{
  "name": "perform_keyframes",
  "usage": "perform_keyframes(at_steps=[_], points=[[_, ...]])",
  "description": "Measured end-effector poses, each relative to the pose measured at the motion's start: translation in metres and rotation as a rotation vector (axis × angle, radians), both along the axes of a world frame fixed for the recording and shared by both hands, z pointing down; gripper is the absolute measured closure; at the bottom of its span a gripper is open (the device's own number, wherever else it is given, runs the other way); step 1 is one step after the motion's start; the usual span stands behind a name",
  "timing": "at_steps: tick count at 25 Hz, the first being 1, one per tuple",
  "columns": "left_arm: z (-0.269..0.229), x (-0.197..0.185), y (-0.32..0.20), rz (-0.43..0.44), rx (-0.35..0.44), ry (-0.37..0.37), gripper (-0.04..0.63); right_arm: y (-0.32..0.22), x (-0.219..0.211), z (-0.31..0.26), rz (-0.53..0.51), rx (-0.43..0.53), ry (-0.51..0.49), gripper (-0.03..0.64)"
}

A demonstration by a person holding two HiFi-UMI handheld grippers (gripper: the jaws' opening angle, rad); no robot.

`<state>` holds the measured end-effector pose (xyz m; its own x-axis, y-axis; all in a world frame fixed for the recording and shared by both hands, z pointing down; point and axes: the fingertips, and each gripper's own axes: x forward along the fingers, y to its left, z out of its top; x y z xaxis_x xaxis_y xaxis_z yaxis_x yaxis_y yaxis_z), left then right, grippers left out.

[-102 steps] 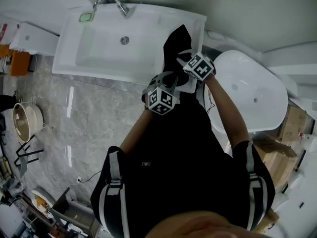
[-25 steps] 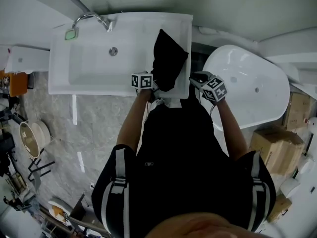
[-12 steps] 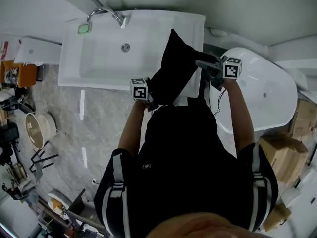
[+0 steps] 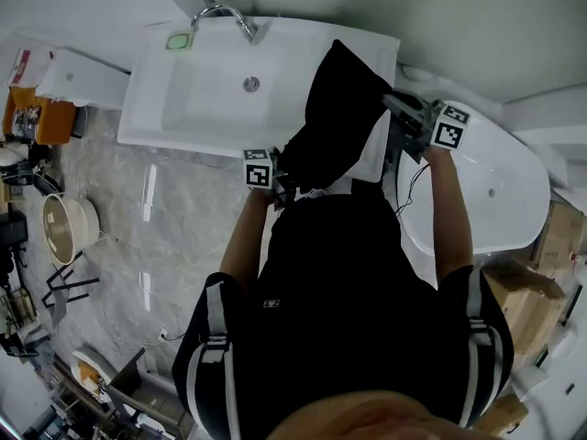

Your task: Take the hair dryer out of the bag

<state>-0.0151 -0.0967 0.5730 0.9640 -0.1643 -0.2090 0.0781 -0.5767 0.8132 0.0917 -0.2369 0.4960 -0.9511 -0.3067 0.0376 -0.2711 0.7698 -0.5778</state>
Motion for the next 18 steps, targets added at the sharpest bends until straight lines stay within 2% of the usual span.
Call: perform_keyframes(at_steps=[7, 14, 18], points=[[-0.005, -0.003, 0.015, 0.027, 0.032, 0.002, 0.403, -0.033, 0.018, -0.034, 0.147, 0.074, 0.022, 0.546], [0.003, -0.002, 0.027, 0.03, 0.034, -0.03, 0.403, -0.055, 0.038, -0.039, 0.208, 0.09, 0.024, 0.546], [0.002, -0.012, 0.034, -0.006, 0.012, -0.048, 0.403, -0.069, 0.036, -0.041, 0.225, 0.104, 0.037, 0.546]])
